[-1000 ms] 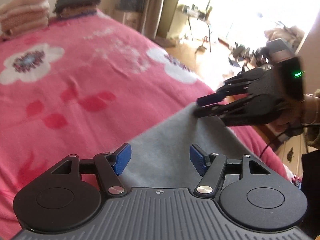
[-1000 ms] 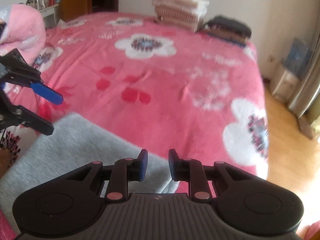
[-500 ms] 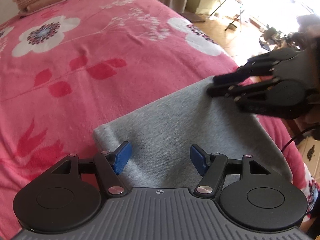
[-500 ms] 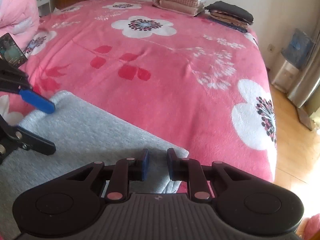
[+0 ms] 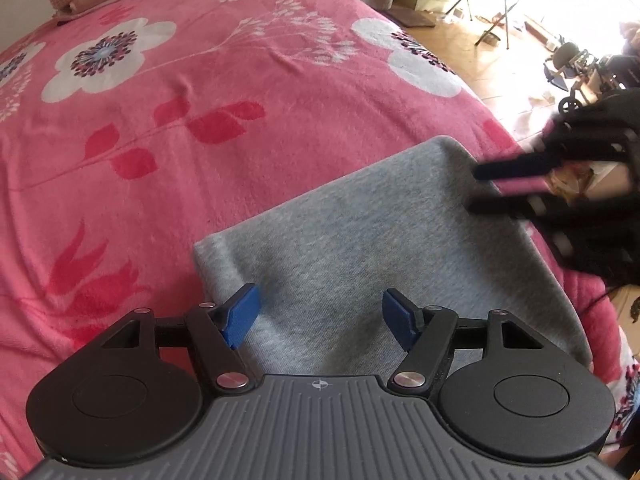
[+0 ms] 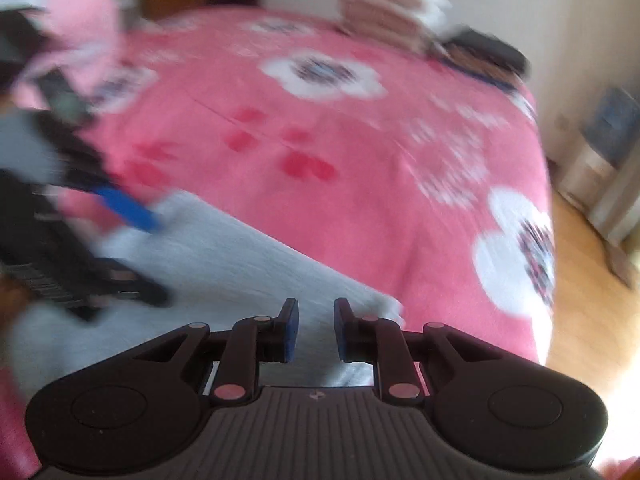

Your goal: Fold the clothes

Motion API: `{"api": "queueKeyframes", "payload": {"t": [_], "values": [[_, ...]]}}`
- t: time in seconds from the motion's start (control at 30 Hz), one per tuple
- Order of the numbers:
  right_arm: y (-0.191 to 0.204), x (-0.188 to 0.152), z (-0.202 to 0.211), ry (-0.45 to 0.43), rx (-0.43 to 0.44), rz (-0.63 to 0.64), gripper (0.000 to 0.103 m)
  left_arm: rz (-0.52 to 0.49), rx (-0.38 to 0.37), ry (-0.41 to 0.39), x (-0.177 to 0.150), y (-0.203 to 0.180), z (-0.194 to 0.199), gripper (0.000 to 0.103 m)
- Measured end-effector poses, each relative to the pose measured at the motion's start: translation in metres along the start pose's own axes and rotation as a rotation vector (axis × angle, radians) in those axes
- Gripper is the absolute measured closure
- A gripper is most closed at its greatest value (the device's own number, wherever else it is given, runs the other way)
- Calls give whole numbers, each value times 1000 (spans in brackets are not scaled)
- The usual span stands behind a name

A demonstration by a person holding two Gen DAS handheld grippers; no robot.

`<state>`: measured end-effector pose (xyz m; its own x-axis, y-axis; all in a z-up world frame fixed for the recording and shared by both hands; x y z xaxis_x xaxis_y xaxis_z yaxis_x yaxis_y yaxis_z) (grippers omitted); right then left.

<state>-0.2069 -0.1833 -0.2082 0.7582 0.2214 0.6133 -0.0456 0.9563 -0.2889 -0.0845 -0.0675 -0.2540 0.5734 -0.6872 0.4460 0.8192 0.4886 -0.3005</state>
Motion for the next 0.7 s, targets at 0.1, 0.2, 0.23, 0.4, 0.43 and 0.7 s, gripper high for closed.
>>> {"api": "queueKeyframes", "payload": {"t": [0.1, 0.2, 0.23, 0.4, 0.43, 0.7], "values": [[13, -21, -4, 68, 37, 97, 83, -9, 11, 9, -1, -2, -1, 34], [22, -34, -7, 100, 50, 163, 83, -26, 32, 28, -1, -7, -3, 32], [23, -32, -3, 86, 57, 177, 83, -34, 43, 34, -1, -9, -4, 31], [32, -25, 20, 17, 101, 259, 83, -25, 72, 54, -2, -8, -6, 21], [35, -26, 26, 9, 125, 297, 83, -23, 78, 59, -3, -7, -7, 21], [57, -53, 28, 44, 219, 366, 83, -35, 108, 70, -4, -9, -9, 21]]}}
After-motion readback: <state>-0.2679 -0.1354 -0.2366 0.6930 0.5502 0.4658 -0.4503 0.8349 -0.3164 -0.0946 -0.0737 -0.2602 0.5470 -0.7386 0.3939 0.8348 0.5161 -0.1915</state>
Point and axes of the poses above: each gripper's, at about its wrist camera, not at the fingertips, and z roughly against the way its jaws point, y to its left, x to its top, the point moved 4 cm from there along -z, roughly the way its jaws point, and after that the axes turned 15 degrees about -x, right-handed, at the moved point
